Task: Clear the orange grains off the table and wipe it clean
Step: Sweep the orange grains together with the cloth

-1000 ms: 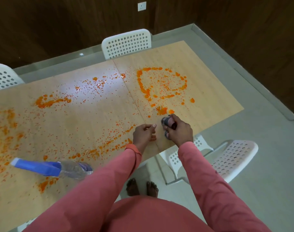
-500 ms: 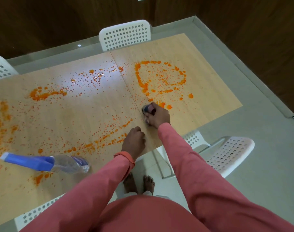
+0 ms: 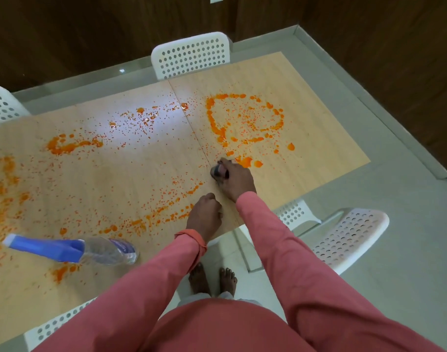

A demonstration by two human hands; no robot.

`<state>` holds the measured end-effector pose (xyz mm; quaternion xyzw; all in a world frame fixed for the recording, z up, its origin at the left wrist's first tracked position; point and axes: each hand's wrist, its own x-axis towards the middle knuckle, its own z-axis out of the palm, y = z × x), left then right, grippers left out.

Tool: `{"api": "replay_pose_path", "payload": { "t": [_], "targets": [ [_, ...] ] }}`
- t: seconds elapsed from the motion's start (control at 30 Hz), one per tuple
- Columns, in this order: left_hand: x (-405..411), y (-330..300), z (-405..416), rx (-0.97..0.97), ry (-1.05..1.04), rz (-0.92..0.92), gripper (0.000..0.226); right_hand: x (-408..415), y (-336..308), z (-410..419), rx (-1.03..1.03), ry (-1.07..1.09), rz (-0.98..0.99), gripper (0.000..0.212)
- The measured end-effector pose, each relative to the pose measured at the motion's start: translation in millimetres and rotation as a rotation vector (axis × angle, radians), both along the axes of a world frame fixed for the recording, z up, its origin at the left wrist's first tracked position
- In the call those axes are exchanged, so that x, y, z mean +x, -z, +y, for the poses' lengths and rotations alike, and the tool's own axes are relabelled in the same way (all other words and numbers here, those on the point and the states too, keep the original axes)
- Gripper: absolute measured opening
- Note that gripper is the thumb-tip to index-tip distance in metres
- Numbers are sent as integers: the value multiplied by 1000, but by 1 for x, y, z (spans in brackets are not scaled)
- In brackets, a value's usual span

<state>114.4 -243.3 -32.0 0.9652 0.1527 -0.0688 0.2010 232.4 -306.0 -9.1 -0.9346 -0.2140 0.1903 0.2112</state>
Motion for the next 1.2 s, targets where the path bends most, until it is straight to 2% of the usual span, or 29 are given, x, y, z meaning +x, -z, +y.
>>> {"api": "replay_pose_path", "payload": {
  "t": [0.07,0.2,0.4,0.53,0.67,0.8,0.87,0.9,0.97,1.0,1.03,1.07,1.13,1.2],
  "targets": [
    [1,0,1,-8,-3,-4,14,8,-4,-8,20,5,24,61],
    [2,2,3,-21,-3,-2,22,12,-7,-42,-235,-45,-42,62],
    [1,1,2,-1,0,26,26,-19,7,-47,-365,-86,-87,103],
    [3,-1,4,-13,7,49,28,-14,10,-46,-316,-26,-128,91],
    [5,-1,6,-62,-27,46,29,-23,15,-53,-321,19,-292,78],
    [5,-1,5,-91,-67,42,29,-26,25,-69,-171,-25,-342,64],
    [9,-11,2,-293,-254,-10,29,-25,25,-74,61,78,-393,50],
    [12,-17,0,-516,-406,-38,32,-26,23,-77,202,129,-396,44],
    [23,-33,-6,-1170,-688,-22,46,-30,13,-82,415,139,-320,44],
    [29,-39,-7,-1428,-745,-16,48,-32,10,-85,449,85,-288,47],
    [34,-45,-8,-1569,-746,-10,46,-35,7,-87,440,8,-295,52],
    [39,-50,-9,-1614,-727,-6,42,-37,7,-88,418,-60,-331,55],
    [48,-53,-10,-1550,-751,-16,36,-39,7,-88,357,-124,-367,57],
    [54,-50,-13,-1472,-831,-46,32,-43,-5,-87,334,-90,-174,66]
  ]
}}
